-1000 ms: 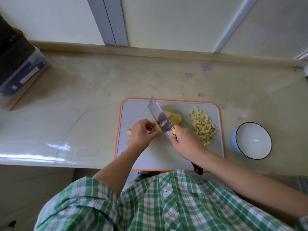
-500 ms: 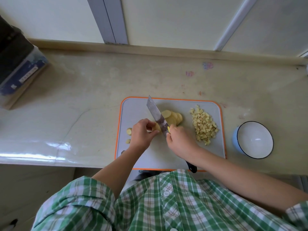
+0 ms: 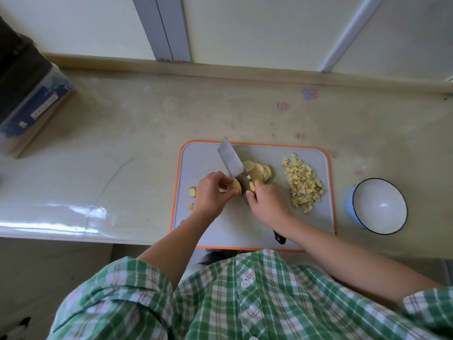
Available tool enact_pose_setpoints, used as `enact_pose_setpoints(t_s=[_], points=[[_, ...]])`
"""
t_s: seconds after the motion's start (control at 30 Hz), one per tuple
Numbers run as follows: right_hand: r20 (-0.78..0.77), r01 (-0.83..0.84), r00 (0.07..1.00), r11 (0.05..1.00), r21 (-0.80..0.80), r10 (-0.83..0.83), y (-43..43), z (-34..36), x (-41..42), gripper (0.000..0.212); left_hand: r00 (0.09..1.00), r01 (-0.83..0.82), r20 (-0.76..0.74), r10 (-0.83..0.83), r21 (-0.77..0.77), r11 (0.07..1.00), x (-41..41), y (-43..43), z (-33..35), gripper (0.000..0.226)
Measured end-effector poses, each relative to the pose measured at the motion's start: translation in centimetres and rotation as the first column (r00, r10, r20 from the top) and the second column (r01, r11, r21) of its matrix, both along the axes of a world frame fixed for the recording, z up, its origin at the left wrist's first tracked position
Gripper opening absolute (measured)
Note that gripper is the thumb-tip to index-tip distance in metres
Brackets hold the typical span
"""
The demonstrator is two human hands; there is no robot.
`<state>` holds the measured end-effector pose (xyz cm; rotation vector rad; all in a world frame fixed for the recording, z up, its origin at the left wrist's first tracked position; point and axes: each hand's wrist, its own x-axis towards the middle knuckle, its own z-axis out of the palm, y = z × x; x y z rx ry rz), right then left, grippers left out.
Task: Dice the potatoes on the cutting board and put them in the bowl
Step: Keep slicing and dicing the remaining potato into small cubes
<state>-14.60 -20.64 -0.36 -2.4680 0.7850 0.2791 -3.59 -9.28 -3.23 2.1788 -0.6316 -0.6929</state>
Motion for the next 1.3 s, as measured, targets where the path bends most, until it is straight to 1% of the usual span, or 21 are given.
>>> enact_pose_setpoints(t_s=[0.17,0.27,0.5,0.63,0.73,0.87,0.97,1.03,1.13,1.3], points=[[0.054,-0.031,0.998,0.999,-0.041,0.034,-0.8,2.4,-0.1,0.020,1.000,-0.020,-0.017,0.020,-0.011,1.000,0.0,-0.1,-0.1,0.023],[0.027,-0.060,0.998,0.997,-0.053,0.062,-0.9,3.1,-0.9,0.021,0.999,-0.033,-0.017,0.032,-0.012,0.999,-0.1,0.0,-0.2,0.022],[-0.017,-0.077,0.997,0.996,-0.039,0.076,-0.4,3.2,-1.9,0.022,0.999,-0.036,-0.004,0.036,-0.012,0.999,-0.1,0.1,-0.2,0.022],[-0.008,-0.053,0.999,0.998,-0.026,0.053,-0.6,3.7,-2.2,0.025,0.999,-0.037,-0.005,0.037,-0.020,0.999,-0.1,0.1,-0.3,0.023],[-0.039,-0.080,0.996,0.996,-0.033,0.078,-0.4,3.9,-2.1,0.024,0.999,-0.033,-0.003,0.032,-0.025,0.999,0.0,0.1,-0.4,0.023],[-0.070,-0.071,0.995,0.997,-0.020,0.070,-0.2,4.0,-2.0,0.031,1.000,-0.031,0.000,0.031,-0.038,0.999,0.0,0.1,-0.4,0.024],[-0.102,-0.065,0.993,0.998,-0.023,0.063,0.0,4.5,-2.1,0.025,1.000,-0.030,0.008,0.030,-0.039,0.999,-0.1,0.1,-0.4,0.024],[-0.111,-0.064,0.992,0.998,-0.018,0.062,0.2,4.6,-1.9,0.025,0.999,-0.037,0.008,0.038,-0.035,0.999,-0.1,0.1,-0.4,0.024],[-0.107,-0.090,0.991,0.995,-0.038,0.085,0.7,4.3,-1.0,0.020,0.999,-0.037,0.006,0.037,-0.021,0.999,-0.1,0.1,-0.4,0.025],[-0.087,-0.073,0.994,0.997,-0.001,0.073,1.7,3.0,0.4,0.014,0.997,-0.069,-0.015,0.069,-0.011,0.998,-0.1,0.6,-0.4,0.023]])
